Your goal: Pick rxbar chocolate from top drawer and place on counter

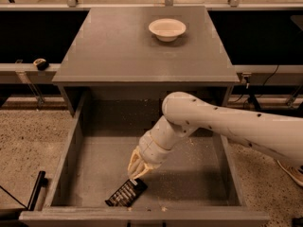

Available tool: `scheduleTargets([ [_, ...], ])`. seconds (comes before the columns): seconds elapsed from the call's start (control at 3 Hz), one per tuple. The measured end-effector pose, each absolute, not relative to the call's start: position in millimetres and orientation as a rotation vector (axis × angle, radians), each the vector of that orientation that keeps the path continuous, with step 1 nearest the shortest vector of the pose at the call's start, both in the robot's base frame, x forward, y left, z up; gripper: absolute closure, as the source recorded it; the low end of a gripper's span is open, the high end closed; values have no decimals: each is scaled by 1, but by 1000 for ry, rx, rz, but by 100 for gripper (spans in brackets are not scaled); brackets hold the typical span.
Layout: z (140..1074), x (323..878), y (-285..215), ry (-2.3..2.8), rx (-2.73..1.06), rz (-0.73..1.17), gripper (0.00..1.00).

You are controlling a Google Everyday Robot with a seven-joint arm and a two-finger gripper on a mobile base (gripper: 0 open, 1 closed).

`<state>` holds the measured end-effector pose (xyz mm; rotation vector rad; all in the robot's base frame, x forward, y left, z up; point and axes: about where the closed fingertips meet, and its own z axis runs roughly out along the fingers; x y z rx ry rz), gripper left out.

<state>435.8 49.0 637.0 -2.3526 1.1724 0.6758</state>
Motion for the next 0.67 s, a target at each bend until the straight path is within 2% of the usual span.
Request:
scheduleTargets([
  [0.67,619,421,53,1015,-2502,730,11],
])
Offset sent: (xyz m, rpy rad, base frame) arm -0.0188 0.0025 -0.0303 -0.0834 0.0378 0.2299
